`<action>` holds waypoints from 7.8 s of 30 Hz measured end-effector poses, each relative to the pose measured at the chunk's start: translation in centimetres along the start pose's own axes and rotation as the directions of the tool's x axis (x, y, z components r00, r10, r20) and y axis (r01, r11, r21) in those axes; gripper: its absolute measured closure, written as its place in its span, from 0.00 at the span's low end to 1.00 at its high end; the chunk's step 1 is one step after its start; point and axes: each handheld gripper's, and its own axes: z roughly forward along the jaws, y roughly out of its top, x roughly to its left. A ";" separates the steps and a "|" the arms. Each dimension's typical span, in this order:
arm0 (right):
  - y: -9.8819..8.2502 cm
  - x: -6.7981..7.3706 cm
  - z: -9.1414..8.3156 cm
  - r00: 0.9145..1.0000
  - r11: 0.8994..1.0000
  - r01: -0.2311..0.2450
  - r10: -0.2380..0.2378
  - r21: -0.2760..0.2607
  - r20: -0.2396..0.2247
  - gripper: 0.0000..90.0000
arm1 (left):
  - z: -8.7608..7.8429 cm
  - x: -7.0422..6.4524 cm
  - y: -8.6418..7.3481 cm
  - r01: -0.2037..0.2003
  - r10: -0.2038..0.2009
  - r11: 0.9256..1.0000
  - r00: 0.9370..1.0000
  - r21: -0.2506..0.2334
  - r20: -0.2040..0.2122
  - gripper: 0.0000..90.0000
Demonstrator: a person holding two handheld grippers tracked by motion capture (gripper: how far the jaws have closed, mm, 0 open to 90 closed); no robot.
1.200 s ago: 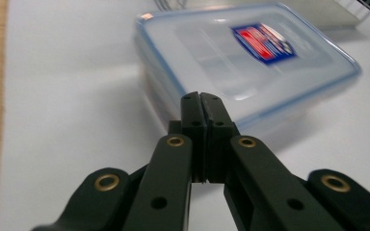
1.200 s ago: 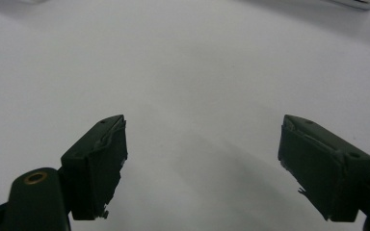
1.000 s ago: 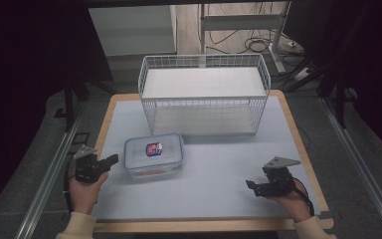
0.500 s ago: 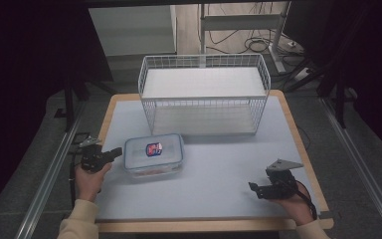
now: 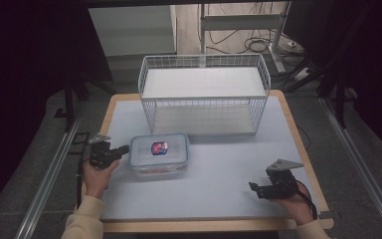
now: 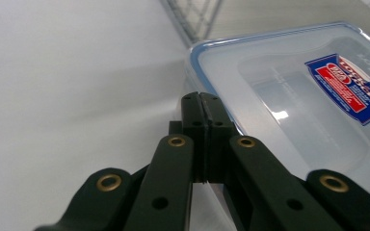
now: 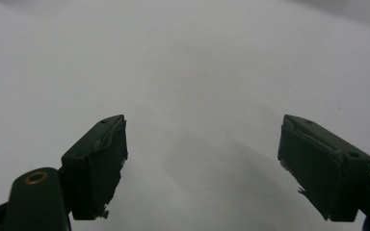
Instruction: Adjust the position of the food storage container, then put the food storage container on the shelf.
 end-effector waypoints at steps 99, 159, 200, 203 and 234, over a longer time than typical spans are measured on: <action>9.2 -0.4 1.2 0.990 0.984 -0.053 0.029 -0.173 -0.138 0.18 | 7.5 -9.7 2.7 0.061 -0.121 0.976 0.950 0.211 0.288 0.19; 9.6 -3.2 7.8 0.817 0.936 -0.340 0.342 0.091 -0.464 0.39 | 7.8 -9.6 1.4 0.170 -0.237 0.966 0.884 0.194 0.404 0.38; 7.8 -1.3 3.9 0.874 0.955 -0.282 0.215 -0.096 -0.436 0.55 | 4.6 -11.8 0.0 0.090 -0.107 0.994 0.920 0.062 0.378 0.50; 8.0 -1.2 3.6 0.879 0.954 -0.275 0.201 -0.115 -0.433 0.55 | 4.4 -11.9 0.2 0.084 -0.098 0.995 0.921 0.053 0.378 0.50; 9.6 -0.2 1.1 0.897 0.950 -0.244 0.143 -0.197 -0.419 0.55 | 2.0 -12.3 2.1 0.067 -0.050 0.997 0.920 -0.031 0.390 0.51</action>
